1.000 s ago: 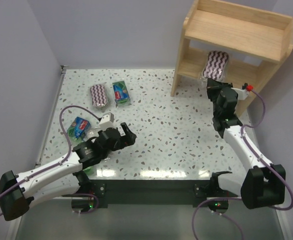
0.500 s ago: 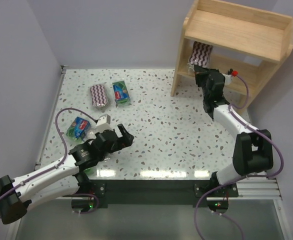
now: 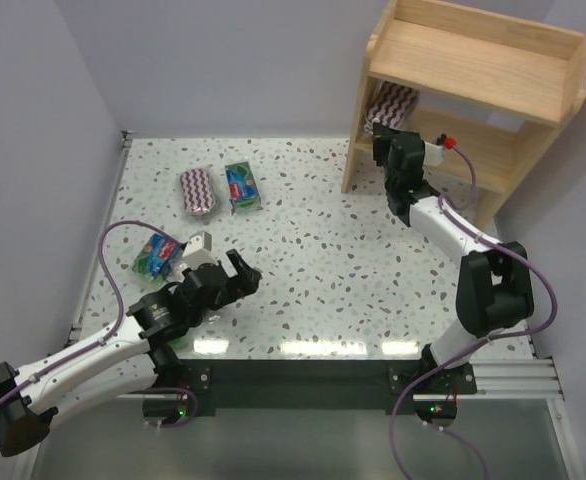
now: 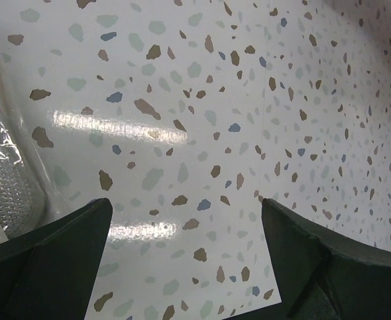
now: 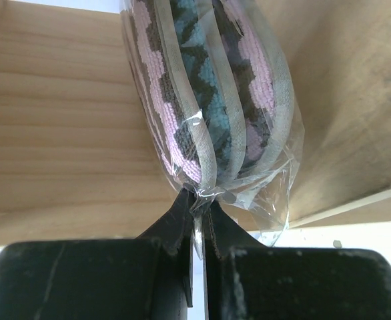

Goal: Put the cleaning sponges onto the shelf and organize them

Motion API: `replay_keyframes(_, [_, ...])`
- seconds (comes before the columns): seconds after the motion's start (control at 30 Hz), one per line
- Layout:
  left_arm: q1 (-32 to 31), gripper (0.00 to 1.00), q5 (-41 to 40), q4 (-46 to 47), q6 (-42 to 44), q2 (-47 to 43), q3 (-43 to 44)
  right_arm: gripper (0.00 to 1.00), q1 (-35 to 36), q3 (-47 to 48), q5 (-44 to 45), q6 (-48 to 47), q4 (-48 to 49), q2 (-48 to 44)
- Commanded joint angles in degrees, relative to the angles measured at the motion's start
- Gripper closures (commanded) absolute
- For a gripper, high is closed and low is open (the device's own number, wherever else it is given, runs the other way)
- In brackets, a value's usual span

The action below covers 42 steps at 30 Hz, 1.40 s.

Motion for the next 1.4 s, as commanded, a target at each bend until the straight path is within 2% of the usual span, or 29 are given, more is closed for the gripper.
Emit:
replay_keyframes(0.0, [0.09, 0.00, -2.26, -0.80, -1.22, -0.95, -0.55, 1.00, 0.56, 2.52, 0.79, 1.96, -2.66, 0.83])
replay_keyframes(0.33, [0.18, 0.00, -2.09, -1.16, -1.57, -1.65, -0.55, 1.00, 0.47, 1.56, -1.05, 3.90, -3.29, 1.36])
replay_keyframes(0.37, [0.18, 0.00, -2.09, -1.33, -1.57, -1.83, -0.64, 0.97, 0.39, 1.82, -1.31, 3.90, -3.37, 1.45])
replay_keyframes(0.4, [0.09, 0.00, -2.17, -1.33, -1.66, -1.83, -0.56, 0.83, 0.21, 1.82, -1.58, 3.38, -3.11, 1.45])
replay_keyframes(0.47, [0.09, 0.00, -2.17, -1.33, -1.75, -1.92, -0.64, 0.69, 0.03, 1.91, -2.28, 2.93, -2.41, 1.45])
replay_keyframes(0.5, [0.18, 0.00, -2.09, -1.33, -1.75, -1.83, -0.64, 0.59, -0.14, 1.91, -2.89, 2.76, -1.80, 1.28])
replay_keyframes(0.6, [0.09, 0.00, -2.00, -1.16, -1.83, -1.83, -0.64, 0.41, -0.41, 1.56, -3.60, 2.06, -1.01, 0.23])
replay_keyframes(0.63, [0.09, 0.00, -2.00, -1.16, -1.83, -1.83, -0.64, 0.38, -0.49, 1.56, -3.77, 1.79, -0.83, -0.21])
replay_keyframes(0.9, [0.18, 0.00, -2.00, -0.98, -1.83, -1.66, -0.03, 0.26, -1.90, -2.92, -9.92, 0.03, 4.00, -6.45])
replay_keyframes(0.93, [0.09, 0.00, -2.08, -1.07, -1.83, -1.66, -0.03, 0.25, -2.16, -3.79, -12.80, 0.12, 4.44, -8.55])
replay_keyframes(1.07, [0.18, 0.00, -2.87, -1.85, -1.49, -2.27, 0.59, 0.22, -2.95, -12.30, -20.09, -0.23, 4.98, -16.62])
replay_keyframes(1.17, [0.09, 0.00, -5.59, -4.04, -1.05, -2.62, 1.11, 0.13, -2.96, -17.84, -25.54, -4.09, -0.10, -23.91])
replay_keyframes(1.27, [0.18, 0.00, -8.93, -6.86, -1.04, -3.06, 1.29, 0.10, -3.04, -23.37, -29.08, -10.15, -6.00, -28.50])
replay_keyframes(1.37, [1.66, 0.00, -10.70, -10.28, -1.13, -2.54, 1.99, 0.09, -2.78, -26.20, -35.31, -20.07, -12.06, -32.29])
